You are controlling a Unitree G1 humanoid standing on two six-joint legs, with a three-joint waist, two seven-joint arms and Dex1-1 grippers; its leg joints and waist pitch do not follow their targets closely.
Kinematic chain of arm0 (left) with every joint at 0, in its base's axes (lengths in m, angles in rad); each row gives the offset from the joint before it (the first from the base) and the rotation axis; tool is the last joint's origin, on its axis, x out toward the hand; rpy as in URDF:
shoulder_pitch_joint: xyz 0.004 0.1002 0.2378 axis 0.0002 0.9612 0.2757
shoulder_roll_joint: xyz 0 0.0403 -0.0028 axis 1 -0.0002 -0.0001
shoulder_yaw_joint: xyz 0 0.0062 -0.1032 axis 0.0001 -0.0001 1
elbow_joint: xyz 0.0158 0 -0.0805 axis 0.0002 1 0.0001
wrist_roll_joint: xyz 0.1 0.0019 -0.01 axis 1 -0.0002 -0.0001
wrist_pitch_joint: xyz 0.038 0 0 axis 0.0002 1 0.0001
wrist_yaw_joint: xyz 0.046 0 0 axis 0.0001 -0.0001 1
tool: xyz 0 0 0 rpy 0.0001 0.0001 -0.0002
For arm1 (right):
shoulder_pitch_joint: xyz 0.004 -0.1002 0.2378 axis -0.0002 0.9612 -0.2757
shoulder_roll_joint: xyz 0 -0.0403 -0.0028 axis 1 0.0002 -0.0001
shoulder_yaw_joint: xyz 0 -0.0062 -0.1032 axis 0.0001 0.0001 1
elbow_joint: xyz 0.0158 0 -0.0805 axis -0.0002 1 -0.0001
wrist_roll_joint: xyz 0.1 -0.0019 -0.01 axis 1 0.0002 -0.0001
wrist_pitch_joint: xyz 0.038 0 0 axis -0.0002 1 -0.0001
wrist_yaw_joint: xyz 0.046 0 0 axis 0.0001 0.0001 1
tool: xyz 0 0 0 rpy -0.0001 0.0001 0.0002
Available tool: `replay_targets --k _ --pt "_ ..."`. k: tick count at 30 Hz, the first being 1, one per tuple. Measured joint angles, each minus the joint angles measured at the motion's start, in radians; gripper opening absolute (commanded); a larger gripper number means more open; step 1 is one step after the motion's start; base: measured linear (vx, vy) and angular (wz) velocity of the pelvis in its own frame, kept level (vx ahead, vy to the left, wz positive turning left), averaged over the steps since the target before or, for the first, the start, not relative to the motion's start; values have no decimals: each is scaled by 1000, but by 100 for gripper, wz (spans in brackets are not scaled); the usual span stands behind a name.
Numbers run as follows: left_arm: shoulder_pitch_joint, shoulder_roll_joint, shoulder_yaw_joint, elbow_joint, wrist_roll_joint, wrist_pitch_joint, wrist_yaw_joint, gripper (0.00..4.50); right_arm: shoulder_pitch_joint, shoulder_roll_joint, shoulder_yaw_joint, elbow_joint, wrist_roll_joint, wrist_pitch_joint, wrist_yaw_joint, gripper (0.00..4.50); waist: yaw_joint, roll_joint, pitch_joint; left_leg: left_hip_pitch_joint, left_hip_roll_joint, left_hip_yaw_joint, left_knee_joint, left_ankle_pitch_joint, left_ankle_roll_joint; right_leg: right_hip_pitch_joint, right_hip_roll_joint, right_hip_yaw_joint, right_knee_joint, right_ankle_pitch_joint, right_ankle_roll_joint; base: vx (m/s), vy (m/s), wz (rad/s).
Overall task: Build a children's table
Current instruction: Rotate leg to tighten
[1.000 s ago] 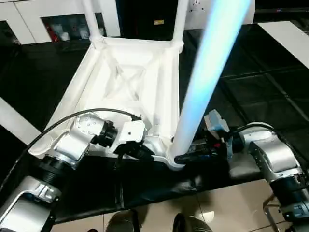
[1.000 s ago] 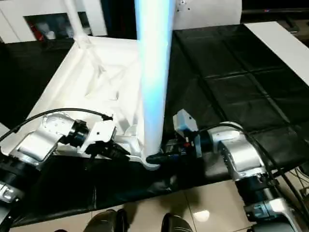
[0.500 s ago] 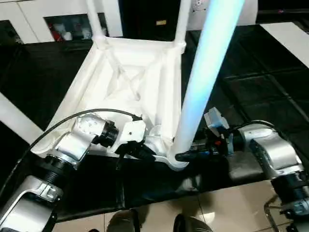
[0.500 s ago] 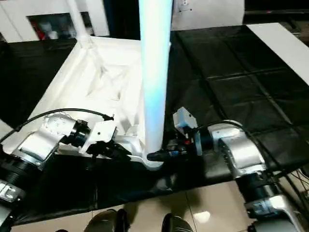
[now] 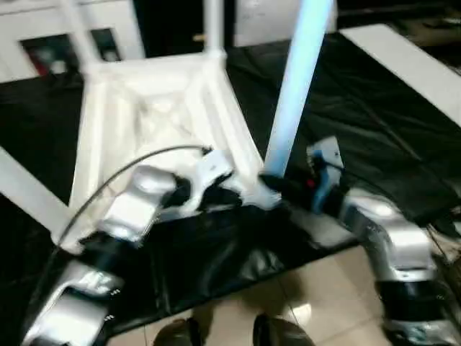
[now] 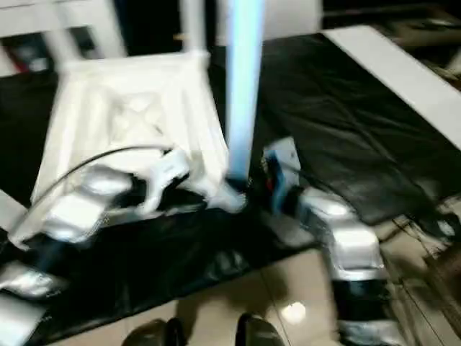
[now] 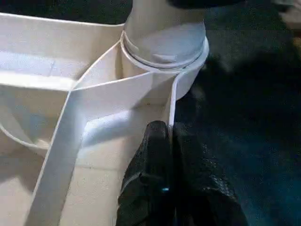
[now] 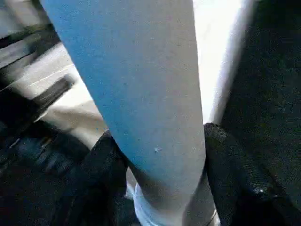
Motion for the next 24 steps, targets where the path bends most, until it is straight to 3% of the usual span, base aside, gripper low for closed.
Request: replay_targets --k 6,7,9,12,17,24 --pt "-20 -83 5 6 25 46 132 0 -21 111 -23 -28 -75 22 -228 204 3 -1 -1 0 0 1 -5 -2 -1 0 1 0 -7 14 -3 0 0 0" --pt "-20 -83 5 3 30 46 132 0 -20 117 -23 -32 -76 21 -240 239 4 -1 -1 0 0 1 -7 -2 -1 0 1 0 -8 15 -3 0 0 0" --pt "-20 -84 1 -2 31 45 132 0 -6 120 -23 -46 -79 13 -244 239 10 -1 -1 1 0 1 -10 -2 -2 0 1 0 -9 15 -4 0 0 0" --pt "-15 -61 -17 -17 31 20 121 0 18 115 -18 -59 -78 -20 -229 280 14 0 -1 1 0 1 -13 -2 -2 -1 1 -1 -10 17 -7 0 0 0" --pt "16 4 -31 -61 29 -26 60 0 49 21 24 -67 -47 -72 -97 328 14 0 -1 1 0 1 -16 -1 -1 -2 2 -1 -10 16 -5 0 0 0" --pt "58 90 -42 -67 -6 -172 -78 0 70 -139 65 9 -9 -214 190 373 36 0 0 0 0 1 -16 0 1 -2 2 -1 -10 15 -4 0 0 0"
